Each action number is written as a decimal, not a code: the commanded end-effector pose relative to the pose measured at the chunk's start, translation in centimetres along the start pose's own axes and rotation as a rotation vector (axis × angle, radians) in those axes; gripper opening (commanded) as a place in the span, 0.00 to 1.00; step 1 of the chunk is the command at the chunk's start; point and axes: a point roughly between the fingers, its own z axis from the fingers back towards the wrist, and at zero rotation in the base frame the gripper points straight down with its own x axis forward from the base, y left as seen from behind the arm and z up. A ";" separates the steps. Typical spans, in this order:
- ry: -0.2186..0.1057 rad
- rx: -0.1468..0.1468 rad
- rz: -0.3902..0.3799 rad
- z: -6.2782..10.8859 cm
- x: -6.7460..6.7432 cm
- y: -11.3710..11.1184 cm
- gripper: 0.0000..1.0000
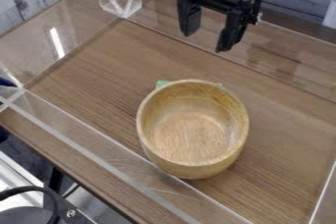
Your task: Put the green block in the brown bowl
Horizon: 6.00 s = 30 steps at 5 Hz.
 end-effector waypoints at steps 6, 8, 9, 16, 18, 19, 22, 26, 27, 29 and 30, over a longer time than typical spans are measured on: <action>0.044 0.002 -0.015 -3.7 -0.7 0.7 1.00; 0.051 0.003 -0.018 -4.7 0.1 0.9 1.00; 0.060 0.003 -0.020 -5.2 0.2 1.0 1.00; 0.141 0.012 -0.024 -10.9 0.2 1.3 1.00; 0.157 0.010 -0.026 -12.2 0.1 1.3 1.00; 0.165 0.009 -0.027 -12.6 0.0 1.3 1.00; 0.101 -0.012 0.049 -10.9 -0.4 3.3 1.00; -0.009 -0.044 0.118 -7.4 -1.6 6.6 1.00; -0.014 -0.049 0.108 -7.1 -1.6 6.0 1.00; -0.014 -0.053 0.095 -7.3 -1.5 5.3 1.00; -0.018 -0.056 0.088 -7.1 -1.5 4.9 1.00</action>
